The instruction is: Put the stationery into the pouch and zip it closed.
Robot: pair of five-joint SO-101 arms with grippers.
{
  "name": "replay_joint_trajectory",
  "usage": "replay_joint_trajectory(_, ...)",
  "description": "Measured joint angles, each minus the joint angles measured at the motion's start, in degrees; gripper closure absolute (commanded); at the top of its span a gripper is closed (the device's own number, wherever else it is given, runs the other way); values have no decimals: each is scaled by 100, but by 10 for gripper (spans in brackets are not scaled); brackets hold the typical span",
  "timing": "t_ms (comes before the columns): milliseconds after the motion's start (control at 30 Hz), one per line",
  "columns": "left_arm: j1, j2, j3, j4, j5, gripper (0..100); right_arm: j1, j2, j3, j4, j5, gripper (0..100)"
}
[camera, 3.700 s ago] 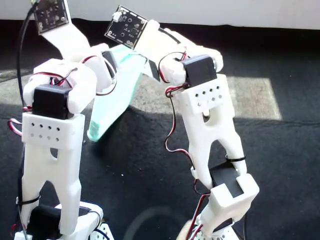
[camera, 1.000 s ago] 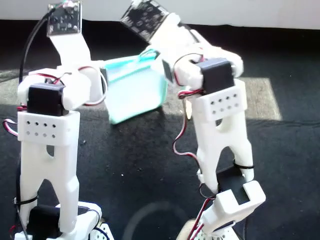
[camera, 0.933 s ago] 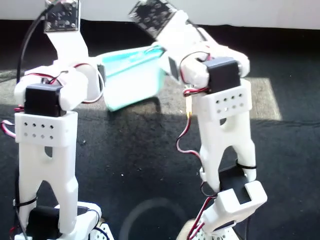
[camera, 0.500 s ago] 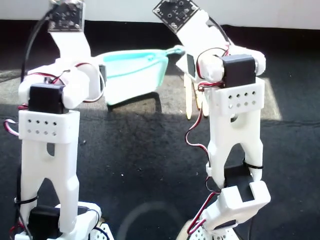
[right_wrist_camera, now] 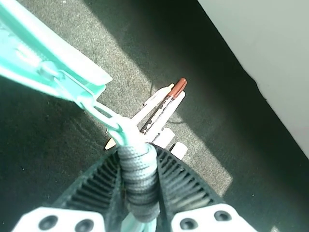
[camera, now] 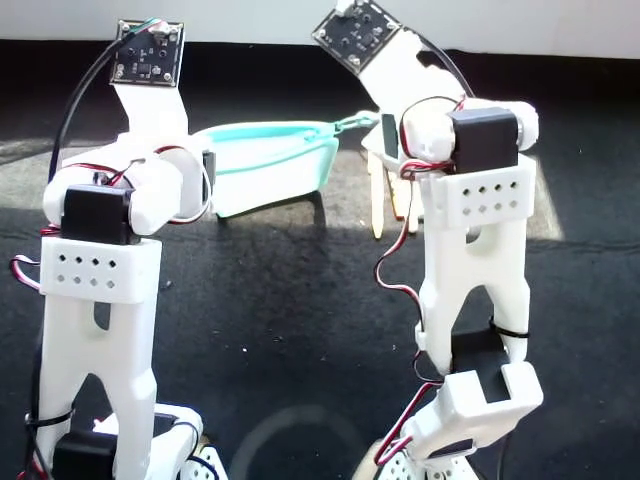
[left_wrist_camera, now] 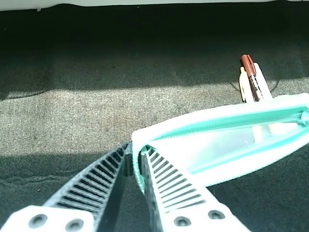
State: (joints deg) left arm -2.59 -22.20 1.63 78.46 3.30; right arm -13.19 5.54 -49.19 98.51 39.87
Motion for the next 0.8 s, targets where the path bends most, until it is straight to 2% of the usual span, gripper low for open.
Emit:
replay_joint_trajectory(333, 9, 0, 0, 0, 0, 992, 325, 0, 0, 167, 123, 992)
replay_joint_trajectory(800, 9, 0, 9, 0, -9, 992, 193, 0, 0, 167, 132, 992)
